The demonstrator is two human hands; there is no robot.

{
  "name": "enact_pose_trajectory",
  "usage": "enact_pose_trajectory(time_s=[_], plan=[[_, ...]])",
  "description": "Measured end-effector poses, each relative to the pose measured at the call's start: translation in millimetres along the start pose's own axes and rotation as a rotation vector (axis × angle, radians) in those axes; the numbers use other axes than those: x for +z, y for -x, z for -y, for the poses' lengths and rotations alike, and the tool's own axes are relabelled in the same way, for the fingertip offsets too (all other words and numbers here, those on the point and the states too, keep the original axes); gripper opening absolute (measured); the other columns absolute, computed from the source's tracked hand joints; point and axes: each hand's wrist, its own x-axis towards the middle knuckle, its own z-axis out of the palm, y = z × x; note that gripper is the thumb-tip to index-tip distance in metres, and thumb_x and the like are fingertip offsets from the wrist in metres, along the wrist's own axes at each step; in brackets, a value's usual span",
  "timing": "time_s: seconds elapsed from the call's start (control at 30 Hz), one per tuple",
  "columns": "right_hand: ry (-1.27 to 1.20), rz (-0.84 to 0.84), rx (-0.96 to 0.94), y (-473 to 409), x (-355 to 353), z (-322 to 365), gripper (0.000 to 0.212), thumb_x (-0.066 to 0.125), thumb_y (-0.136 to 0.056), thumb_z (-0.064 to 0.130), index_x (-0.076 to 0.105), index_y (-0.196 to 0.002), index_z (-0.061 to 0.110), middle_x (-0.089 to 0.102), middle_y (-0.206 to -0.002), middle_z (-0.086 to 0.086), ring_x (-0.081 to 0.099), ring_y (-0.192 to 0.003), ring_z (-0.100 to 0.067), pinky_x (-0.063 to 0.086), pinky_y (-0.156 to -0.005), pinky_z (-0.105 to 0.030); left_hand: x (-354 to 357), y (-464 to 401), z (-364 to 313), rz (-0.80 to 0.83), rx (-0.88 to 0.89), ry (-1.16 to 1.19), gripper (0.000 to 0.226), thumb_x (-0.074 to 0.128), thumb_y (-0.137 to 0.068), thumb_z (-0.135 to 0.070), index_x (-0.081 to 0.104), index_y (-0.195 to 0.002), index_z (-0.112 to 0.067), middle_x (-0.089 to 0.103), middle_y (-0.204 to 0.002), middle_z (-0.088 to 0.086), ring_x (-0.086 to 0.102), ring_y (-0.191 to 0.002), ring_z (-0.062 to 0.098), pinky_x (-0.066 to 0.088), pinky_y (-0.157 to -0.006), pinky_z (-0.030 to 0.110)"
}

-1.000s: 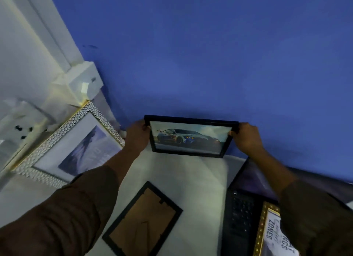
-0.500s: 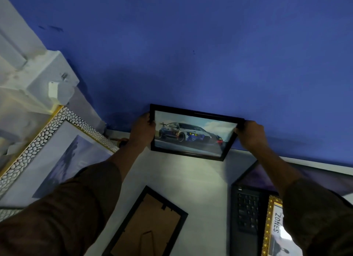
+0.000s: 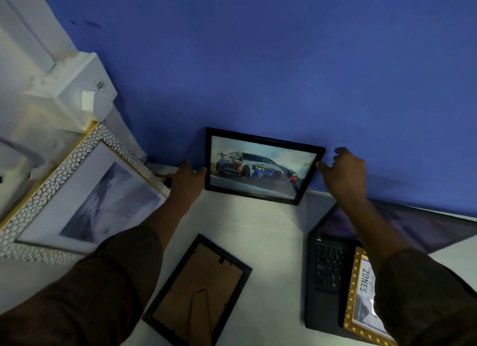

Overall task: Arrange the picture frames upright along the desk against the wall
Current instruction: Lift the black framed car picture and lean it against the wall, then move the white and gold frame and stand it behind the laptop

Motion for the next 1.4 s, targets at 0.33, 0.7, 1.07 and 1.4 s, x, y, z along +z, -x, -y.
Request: enact_pose_trajectory(time_s=[0.33, 0.7, 1.07, 1.4], plan=[[-0.133, 0.213, -0.472, 87.9, 38.4, 66.2, 0.062, 0.073, -0.089, 0.03, 0.051, -0.14, 0.003, 0.06, -0.135, -0.02, 0.058, -0.122, -0.035, 0.044, -0.098, -0.033, -22.9, 117.5, 74.5, -0.183, -0.103, 0.227, 0.052, 0.059, -0.097, -0.032, 0.05, -0.141, -0.006, 0.058, -0.135, 0.011, 0.053, -0.127, 0.027, 0.038, -0.111, 0.039], [-0.226, 0.551, -0.741, 173.2, 70.6, 138.5, 0.062, 0.071, -0.091, 0.037, 0.05, -0.141, 0.006, 0.061, -0.134, -0.017, 0.059, -0.122, -0.032, 0.04, -0.09, -0.03, -79.2, 253.1, 152.9, -0.562, -0.261, 0.428, 0.048, 0.064, -0.096, -0.026, 0.05, -0.14, -0.012, 0.057, -0.14, 0.009, 0.054, -0.116, 0.019, 0.042, -0.095, 0.028], [-0.236, 0.618, -0.769, 175.7, 121.7, 227.5, 0.037, 0.066, -0.095, 0.024, 0.054, -0.123, 0.002, 0.066, -0.119, -0.018, 0.063, -0.109, -0.034, 0.049, -0.086, -0.034, -129.7, 219.5, 191.7, -0.569, -0.165, 0.368, 0.053, 0.07, -0.092, -0.029, 0.051, -0.139, -0.015, 0.059, -0.14, 0.005, 0.056, -0.125, 0.018, 0.046, -0.092, 0.029], [-0.302, 0.681, -0.666, 142.1, 176.3, 283.0, 0.041, 0.043, -0.105, 0.022, 0.043, -0.146, 0.018, 0.056, -0.144, -0.009, 0.055, -0.124, -0.026, 0.044, -0.1, -0.03, -146.0, 154.4, 196.8, -0.377, -0.121, 0.138, 0.027, 0.057, -0.098, -0.023, 0.065, -0.118, -0.006, 0.072, -0.109, 0.014, 0.066, -0.101, 0.031, 0.052, -0.09, 0.04]])
